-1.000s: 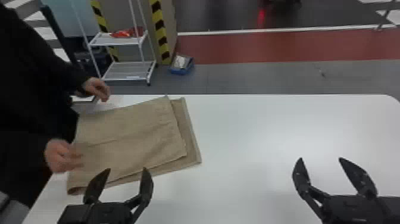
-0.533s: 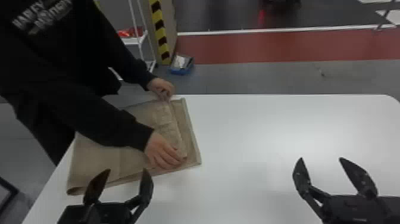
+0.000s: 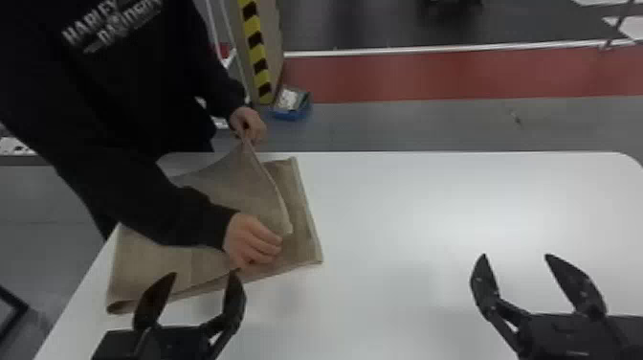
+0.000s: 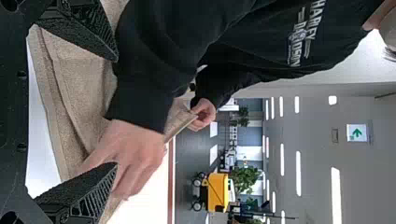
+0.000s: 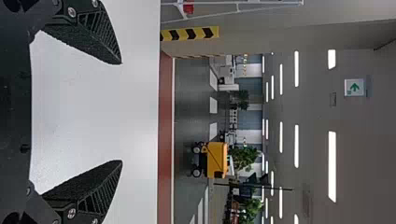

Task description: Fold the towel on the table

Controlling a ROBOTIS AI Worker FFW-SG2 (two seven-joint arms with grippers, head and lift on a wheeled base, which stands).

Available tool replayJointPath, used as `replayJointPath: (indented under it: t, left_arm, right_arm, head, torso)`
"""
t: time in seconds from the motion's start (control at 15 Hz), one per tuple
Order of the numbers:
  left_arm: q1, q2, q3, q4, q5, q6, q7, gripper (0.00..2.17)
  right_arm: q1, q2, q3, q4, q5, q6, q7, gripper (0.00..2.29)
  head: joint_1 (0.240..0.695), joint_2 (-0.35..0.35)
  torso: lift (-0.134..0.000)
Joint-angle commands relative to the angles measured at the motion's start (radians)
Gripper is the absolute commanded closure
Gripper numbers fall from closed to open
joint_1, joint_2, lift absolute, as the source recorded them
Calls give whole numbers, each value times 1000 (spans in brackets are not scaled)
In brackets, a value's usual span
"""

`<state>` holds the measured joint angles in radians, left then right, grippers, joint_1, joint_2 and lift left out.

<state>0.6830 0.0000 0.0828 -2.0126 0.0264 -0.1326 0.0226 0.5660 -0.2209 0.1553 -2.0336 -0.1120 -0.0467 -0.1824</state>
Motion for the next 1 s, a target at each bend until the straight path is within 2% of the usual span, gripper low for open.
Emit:
replayJointPath:
  t: [0.0, 0.93]
  left_arm:
    - [0, -3, 0, 0, 1, 0, -1, 80]
    - [4, -3, 0, -3, 0, 0, -1, 80]
  right_arm:
    - [0, 0, -2, 1, 0, 0, 0, 130]
    - [0, -3, -6, 3, -2, 0, 0, 130]
  head:
    - [695, 110]
    - [695, 106]
  torso:
    - [-119]
    - [-119]
